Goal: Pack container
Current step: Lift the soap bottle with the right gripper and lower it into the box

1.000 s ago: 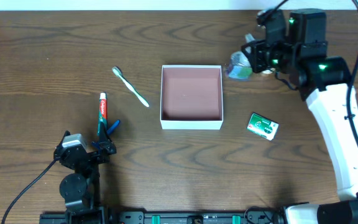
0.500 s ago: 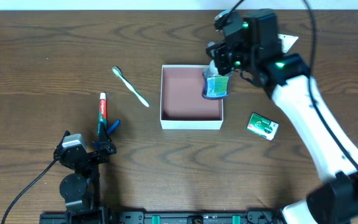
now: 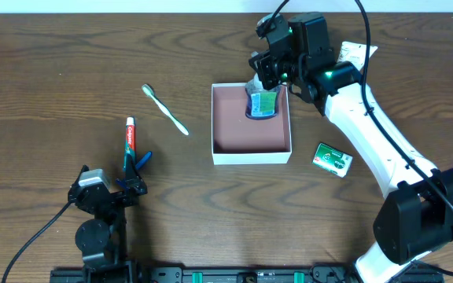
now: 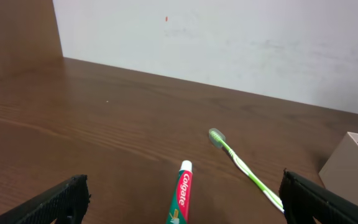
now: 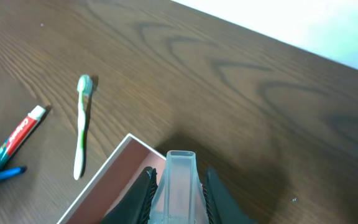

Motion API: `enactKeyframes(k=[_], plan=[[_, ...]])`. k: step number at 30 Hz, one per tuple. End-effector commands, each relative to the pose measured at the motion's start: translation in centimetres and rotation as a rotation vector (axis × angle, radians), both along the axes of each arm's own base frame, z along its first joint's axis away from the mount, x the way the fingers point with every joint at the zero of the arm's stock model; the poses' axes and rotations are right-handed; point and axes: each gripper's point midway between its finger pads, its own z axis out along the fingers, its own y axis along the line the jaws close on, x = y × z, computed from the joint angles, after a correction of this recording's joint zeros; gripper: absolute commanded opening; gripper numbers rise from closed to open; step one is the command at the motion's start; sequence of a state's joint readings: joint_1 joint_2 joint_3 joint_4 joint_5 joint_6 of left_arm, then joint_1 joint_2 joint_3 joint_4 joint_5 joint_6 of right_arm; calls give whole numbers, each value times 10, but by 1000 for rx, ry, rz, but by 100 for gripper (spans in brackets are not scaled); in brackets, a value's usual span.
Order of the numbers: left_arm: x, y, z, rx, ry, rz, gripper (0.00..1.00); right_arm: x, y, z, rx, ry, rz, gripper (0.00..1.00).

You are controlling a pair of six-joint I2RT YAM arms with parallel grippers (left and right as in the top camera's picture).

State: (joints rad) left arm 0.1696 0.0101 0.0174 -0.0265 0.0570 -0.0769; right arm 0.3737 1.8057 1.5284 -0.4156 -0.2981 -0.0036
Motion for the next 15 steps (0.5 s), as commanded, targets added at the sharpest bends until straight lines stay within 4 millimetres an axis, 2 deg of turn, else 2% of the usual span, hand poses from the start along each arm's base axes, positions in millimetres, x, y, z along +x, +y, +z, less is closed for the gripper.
enactKeyframes(k=[1, 7, 15], plan=[[-1, -1, -15, 3, 49, -7, 98, 0, 9, 21, 24, -53, 37, 2], [-1, -1, -15, 3, 48, -7, 98, -3, 6, 13, -46, -72, 84, 1], [-1, -1, -15, 3, 49, -6, 98, 9, 0, 6, -134, -142, 91, 1]])
